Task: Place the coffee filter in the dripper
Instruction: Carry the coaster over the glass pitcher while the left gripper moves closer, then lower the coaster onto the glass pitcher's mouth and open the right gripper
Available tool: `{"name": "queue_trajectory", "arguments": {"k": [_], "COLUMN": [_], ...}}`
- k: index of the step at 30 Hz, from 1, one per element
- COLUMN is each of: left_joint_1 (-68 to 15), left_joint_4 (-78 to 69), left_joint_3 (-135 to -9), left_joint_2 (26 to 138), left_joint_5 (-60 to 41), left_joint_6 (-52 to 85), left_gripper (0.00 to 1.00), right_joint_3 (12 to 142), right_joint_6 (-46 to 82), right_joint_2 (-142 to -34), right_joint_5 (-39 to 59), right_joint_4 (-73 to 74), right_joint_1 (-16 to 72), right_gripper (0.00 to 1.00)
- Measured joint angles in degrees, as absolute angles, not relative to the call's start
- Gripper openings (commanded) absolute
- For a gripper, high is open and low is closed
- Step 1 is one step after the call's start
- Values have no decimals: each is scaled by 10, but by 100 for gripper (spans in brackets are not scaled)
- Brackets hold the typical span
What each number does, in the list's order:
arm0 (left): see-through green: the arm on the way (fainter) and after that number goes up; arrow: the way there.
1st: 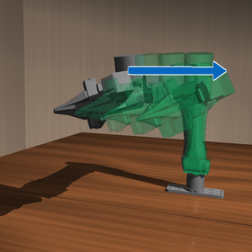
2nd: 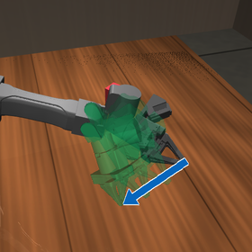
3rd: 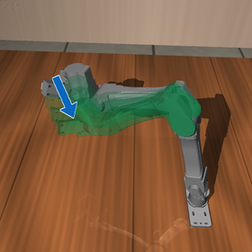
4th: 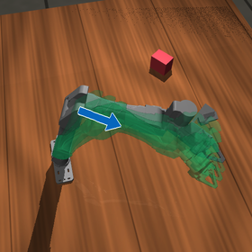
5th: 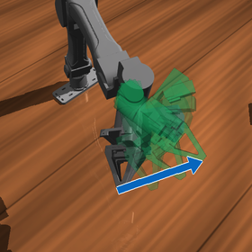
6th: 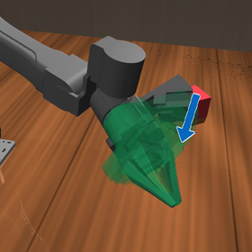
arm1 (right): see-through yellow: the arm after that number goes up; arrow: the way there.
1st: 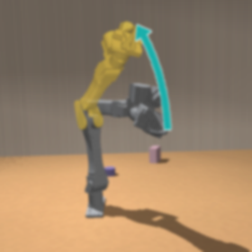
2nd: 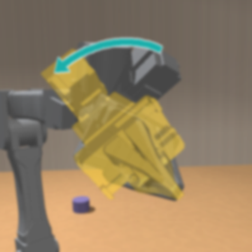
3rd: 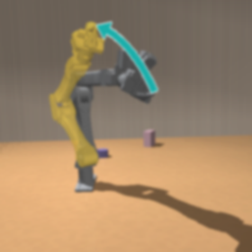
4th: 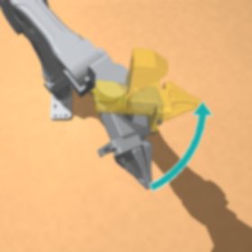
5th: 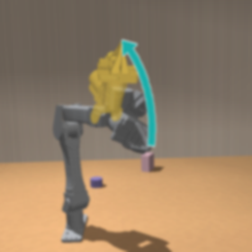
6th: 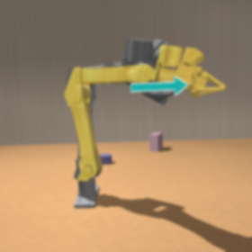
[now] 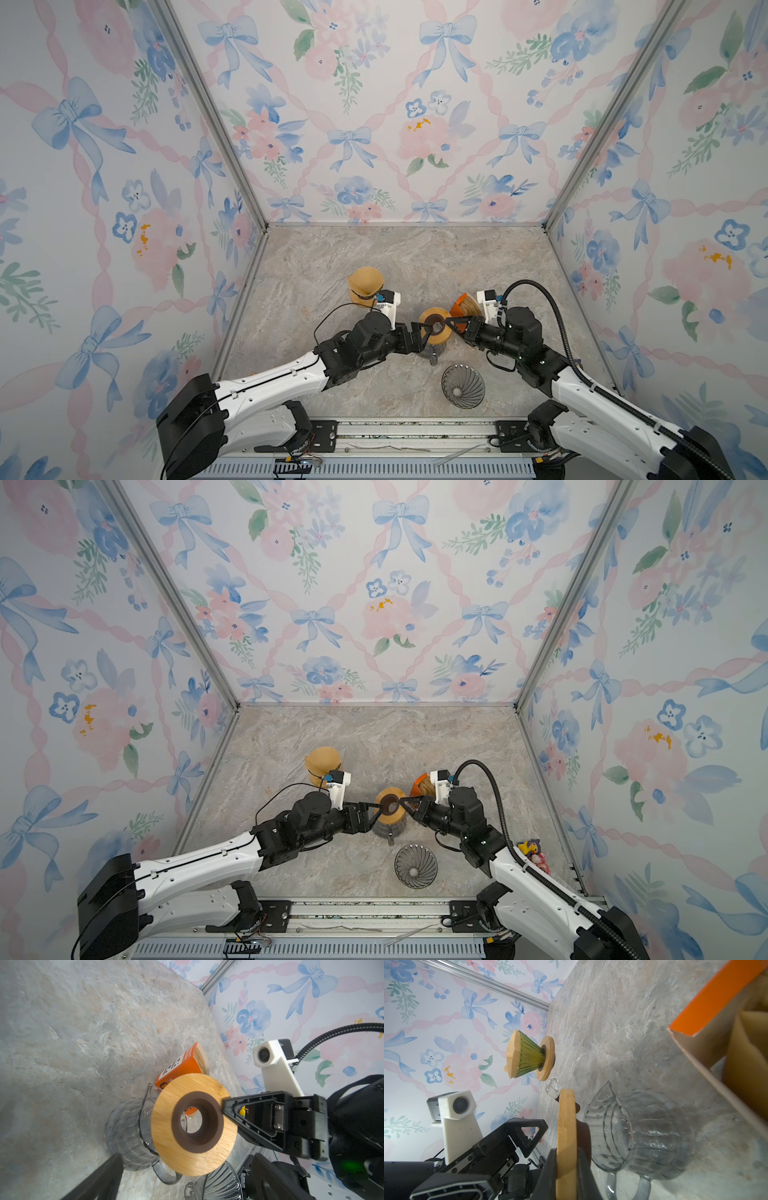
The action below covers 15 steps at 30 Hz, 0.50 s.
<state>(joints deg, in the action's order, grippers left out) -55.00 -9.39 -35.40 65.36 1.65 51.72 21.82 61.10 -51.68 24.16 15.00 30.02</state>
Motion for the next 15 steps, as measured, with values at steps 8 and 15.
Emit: {"name": "queue_trajectory", "arguments": {"k": [8,15], "left_joint_1": [-549,-547], "left_joint_4": [-91,-89], "left_joint_3": [-375,-396], "left_joint_2": [692,715], "left_joint_5": [6,1], "left_joint_6": [524,526], "left_gripper": [98,98], "right_joint_3": [211,210], "right_joint_6": [626,631], "right_joint_2": [-557,-593], "right_joint_5": [262,273], "right_joint_4": [199,234], "right_joint_1": [288,285], "right_gripper": [7,7]}}
